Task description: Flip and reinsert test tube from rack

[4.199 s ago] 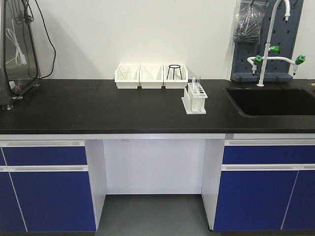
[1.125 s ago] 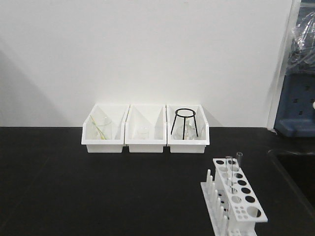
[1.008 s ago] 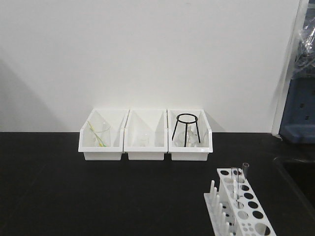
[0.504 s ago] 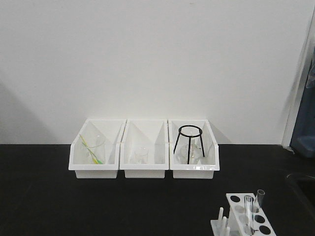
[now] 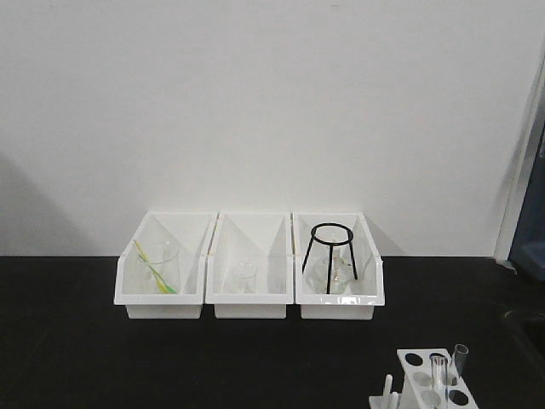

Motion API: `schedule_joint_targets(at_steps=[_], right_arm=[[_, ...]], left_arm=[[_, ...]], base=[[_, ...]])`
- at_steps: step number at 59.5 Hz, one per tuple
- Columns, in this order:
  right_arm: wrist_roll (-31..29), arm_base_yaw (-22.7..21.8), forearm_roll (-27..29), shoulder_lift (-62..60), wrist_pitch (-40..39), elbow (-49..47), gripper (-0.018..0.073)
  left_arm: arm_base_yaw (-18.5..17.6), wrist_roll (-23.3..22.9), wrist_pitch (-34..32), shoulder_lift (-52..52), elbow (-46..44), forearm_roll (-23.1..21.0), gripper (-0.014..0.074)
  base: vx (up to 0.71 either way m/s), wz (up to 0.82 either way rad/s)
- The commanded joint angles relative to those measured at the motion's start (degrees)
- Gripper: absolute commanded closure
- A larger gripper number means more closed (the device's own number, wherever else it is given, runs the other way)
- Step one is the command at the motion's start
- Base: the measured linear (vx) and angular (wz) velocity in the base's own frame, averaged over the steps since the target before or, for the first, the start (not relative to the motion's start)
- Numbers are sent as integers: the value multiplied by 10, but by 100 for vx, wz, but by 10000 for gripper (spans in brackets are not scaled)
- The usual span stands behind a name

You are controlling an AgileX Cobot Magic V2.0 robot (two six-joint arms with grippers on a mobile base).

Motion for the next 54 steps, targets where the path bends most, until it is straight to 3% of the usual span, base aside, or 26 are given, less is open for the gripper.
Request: schedule_joint_targets(at_steps=[1, 16, 26, 33, 40, 54], right_arm=[[-9, -1, -13, -4, -69, 1, 568], [3, -1, 4, -4, -131, 1, 568], [13, -1, 14, -4, -222, -3, 568], [13, -1, 51, 21, -188, -57, 568], [12, -1, 43, 86, -119, -135, 567], [12, -1, 45, 229, -154, -216, 552]], left_arm=[[-4, 0, -50, -7, 1, -2, 603], [-4, 0, -50, -7, 1, -2, 603], [-4, 0, -50, -7, 1, -2, 603], [-4, 0, -50, -7, 1, -2, 603], [-4, 0, -50, -7, 1, -2, 603], [-4, 0, -50, -7, 1, -2, 603]], base=[[0, 0], [0, 0], [0, 0], [0, 0], [0, 0], [0, 0]])
